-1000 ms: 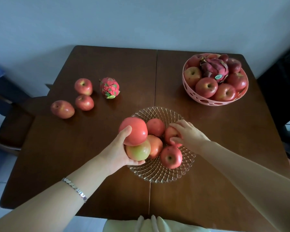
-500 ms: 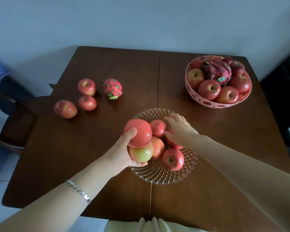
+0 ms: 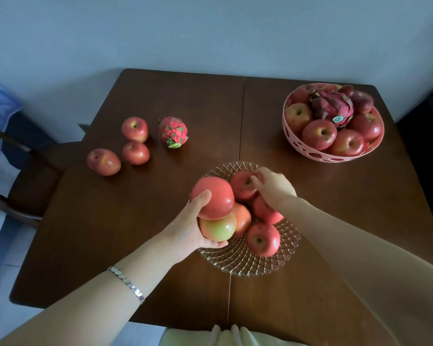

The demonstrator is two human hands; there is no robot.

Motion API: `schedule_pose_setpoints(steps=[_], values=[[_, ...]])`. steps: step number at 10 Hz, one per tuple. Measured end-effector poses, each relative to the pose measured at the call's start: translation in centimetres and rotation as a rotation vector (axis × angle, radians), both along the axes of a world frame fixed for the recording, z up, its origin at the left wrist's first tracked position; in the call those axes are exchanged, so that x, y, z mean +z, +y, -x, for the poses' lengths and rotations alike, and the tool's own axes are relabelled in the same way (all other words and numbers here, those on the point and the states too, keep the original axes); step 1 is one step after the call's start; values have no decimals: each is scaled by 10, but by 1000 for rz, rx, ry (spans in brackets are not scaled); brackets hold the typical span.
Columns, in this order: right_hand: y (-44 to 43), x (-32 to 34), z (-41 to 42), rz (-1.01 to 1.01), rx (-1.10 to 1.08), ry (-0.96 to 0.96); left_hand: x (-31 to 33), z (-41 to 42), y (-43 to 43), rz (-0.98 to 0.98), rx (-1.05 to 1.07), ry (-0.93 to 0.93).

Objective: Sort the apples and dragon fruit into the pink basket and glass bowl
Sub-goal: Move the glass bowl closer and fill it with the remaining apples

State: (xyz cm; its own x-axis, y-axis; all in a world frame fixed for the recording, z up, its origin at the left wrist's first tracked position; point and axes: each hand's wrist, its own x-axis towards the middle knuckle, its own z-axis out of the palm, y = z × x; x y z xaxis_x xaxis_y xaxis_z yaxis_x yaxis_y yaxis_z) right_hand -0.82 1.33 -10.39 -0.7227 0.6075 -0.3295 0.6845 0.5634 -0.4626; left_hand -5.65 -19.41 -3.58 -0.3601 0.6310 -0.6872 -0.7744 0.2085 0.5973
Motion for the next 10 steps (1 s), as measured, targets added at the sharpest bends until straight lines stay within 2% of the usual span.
schedule_pose_setpoints(steps=[1,2,3,4,5,6,7,8,9,10], values=[[5,-2,-8,-29,6,20,0,1,3,44,-117,66],[0,-6,-17,-47,140,97,-17,6,6,21,-39,21],[-6,-11,-20,-76,220,170,-21,8,11,-1,68,-122],[-6,-14,-17,81,168,190,-21,7,11,-19,77,-118],[0,-11,-10,254,130,130,-19,6,11,-12,103,-153],[-2,-7,-1,309,141,90,-16,4,13,-23,96,-162],[-13,-5,9,192,143,65,-14,4,12,-25,109,-180],[-25,-2,16,-70,244,-54,-14,4,14,-18,97,-167],[-22,2,18,-123,242,-163,-11,3,16,-10,81,-156],[-12,1,10,-58,263,-173,-12,4,17,-6,95,-159]])
